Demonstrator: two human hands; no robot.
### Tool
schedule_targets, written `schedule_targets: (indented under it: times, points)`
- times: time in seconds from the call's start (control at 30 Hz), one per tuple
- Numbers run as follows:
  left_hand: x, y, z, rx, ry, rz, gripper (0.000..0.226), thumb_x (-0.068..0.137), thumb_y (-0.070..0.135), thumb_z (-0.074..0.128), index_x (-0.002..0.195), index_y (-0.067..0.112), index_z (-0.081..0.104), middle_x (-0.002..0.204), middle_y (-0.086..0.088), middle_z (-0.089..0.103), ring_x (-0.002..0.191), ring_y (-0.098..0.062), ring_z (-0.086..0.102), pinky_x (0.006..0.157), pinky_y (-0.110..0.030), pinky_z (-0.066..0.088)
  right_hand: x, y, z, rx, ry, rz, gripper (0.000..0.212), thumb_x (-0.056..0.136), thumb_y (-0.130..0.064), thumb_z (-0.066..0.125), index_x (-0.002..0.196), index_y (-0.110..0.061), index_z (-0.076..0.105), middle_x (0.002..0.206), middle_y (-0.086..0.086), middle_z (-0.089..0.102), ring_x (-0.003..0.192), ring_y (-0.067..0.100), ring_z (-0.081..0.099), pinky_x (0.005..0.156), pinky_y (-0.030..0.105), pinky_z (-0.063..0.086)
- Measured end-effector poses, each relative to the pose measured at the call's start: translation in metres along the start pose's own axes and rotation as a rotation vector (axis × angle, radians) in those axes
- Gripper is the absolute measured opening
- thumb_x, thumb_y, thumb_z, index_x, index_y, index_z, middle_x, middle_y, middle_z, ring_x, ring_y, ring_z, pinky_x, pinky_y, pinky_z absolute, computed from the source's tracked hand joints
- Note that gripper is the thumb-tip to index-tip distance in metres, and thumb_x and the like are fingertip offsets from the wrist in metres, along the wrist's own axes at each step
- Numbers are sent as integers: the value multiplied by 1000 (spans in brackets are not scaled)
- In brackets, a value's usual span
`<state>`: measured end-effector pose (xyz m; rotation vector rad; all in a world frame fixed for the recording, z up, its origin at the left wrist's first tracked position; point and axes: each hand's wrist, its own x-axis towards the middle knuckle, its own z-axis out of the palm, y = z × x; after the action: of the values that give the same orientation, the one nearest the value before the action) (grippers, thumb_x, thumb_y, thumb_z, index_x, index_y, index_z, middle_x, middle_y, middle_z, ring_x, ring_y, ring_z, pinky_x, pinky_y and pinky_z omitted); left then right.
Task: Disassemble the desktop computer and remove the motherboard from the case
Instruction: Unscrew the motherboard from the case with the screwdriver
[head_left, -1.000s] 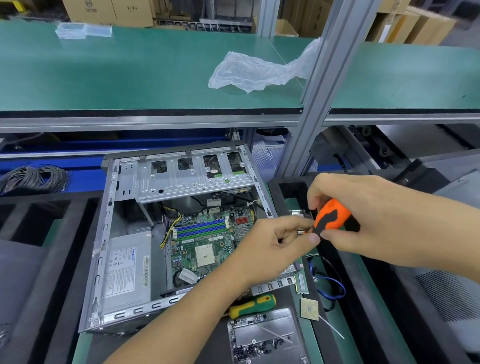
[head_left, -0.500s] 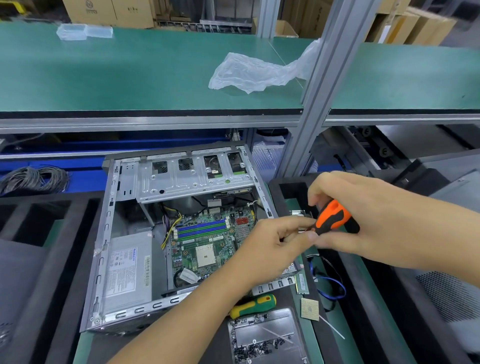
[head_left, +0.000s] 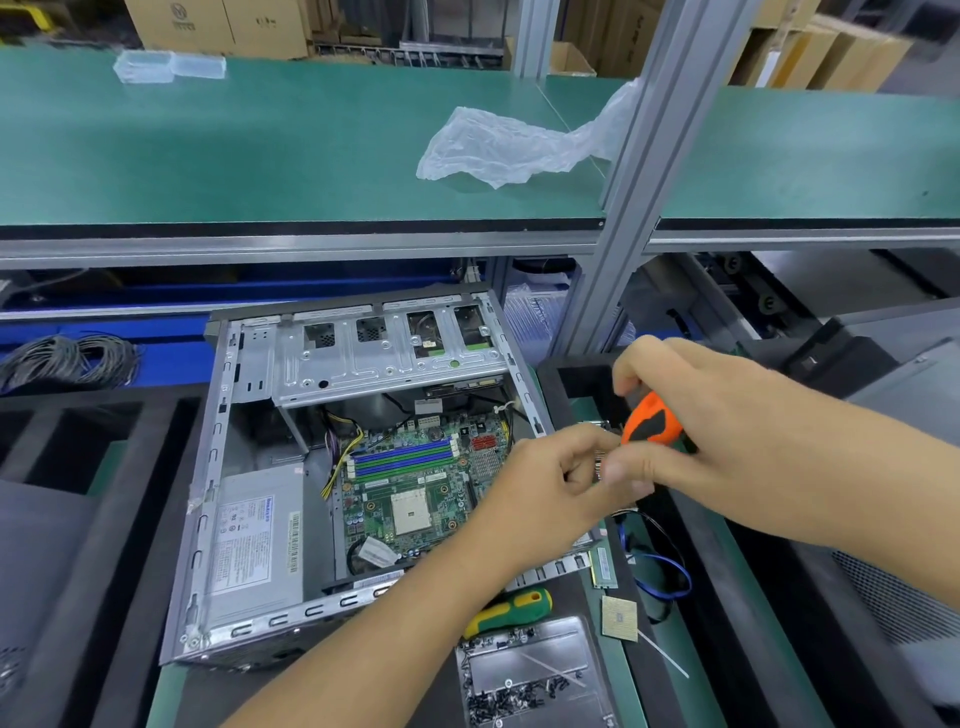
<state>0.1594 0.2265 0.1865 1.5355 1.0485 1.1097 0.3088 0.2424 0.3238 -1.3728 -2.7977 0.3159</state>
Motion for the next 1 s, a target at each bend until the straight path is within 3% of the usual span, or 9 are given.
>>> schedule_targets:
  times: [0.1, 0.2, 0.3, 0.4, 0.5, 0.57, 0.63, 0.83, 1.0]
  points:
    - [0, -3, 2, 9, -32, 1, 19, 82, 29, 76, 90, 21, 61, 49, 9, 28, 49, -14, 27, 51, -24, 24, 1, -1, 4, -85, 65, -38, 31, 81, -68, 32, 92, -39, 29, 82, -16, 47, 74, 4, 48, 62, 21, 35]
    - [-3, -5, -2, -128, -62, -33, 22, 82, 37, 73, 99, 31, 61, 51, 8, 27, 46, -10, 24, 47, -19, 25, -1, 0, 3, 51, 29, -58, 24, 80, -48, 49, 94, -46, 30, 87, -19, 52, 84, 2, 51, 70, 23, 45]
    - [-2, -18, -18, -311, 71, -207, 29, 85, 58, 57, 94, 33, 68, 54, 1, 28, 45, -13, 22, 44, -21, 23, -3, 4, 1, 155, -18, -55, 33, 76, -37, 57, 100, -47, 36, 101, -24, 51, 95, 1, 52, 76, 24, 48]
    - [3, -44, -42, -388, 224, -447, 49, 94, 60, 44, 102, 17, 65, 53, 7, 27, 45, -13, 21, 41, -24, 22, -5, 10, 3, 153, -38, -46, 37, 75, -60, 59, 102, -49, 36, 109, -29, 43, 99, -5, 51, 76, 19, 45]
    - [7, -69, -60, -378, 253, -613, 47, 98, 53, 44, 106, 9, 60, 53, 7, 25, 45, -12, 19, 41, -24, 19, -4, 10, 4, -49, 35, -37, 48, 68, -86, 33, 94, -45, 29, 97, -21, 44, 88, 4, 49, 70, 22, 34]
    - [7, -81, -67, -366, 215, -673, 45, 97, 51, 48, 106, 8, 59, 54, 7, 26, 47, -12, 20, 42, -25, 18, -3, 7, 5, -119, 81, -72, 38, 76, -77, 31, 92, -42, 27, 89, -19, 45, 79, 8, 48, 67, 24, 30]
    - [7, -88, -70, -382, 191, -712, 44, 96, 50, 51, 105, 7, 59, 56, 6, 27, 48, -12, 22, 42, -24, 20, -2, 5, 5, -47, 67, -88, 28, 80, -60, 47, 95, -43, 30, 89, -19, 48, 82, 7, 49, 70, 21, 37]
    - [5, -99, -70, -395, 180, -770, 42, 97, 48, 52, 101, 6, 60, 58, 5, 30, 49, -11, 27, 44, -24, 23, -1, 8, 3, 174, -39, -114, 39, 76, -29, 65, 100, -47, 41, 104, -27, 44, 95, 0, 51, 75, 19, 42]
    - [5, -105, -71, -380, 190, -794, 41, 98, 46, 51, 100, 5, 60, 58, 4, 33, 49, -11, 29, 44, -24, 24, -1, 10, 4, 53, 21, -77, 39, 73, -70, 55, 95, -45, 37, 97, -23, 46, 82, 3, 52, 71, 25, 45]
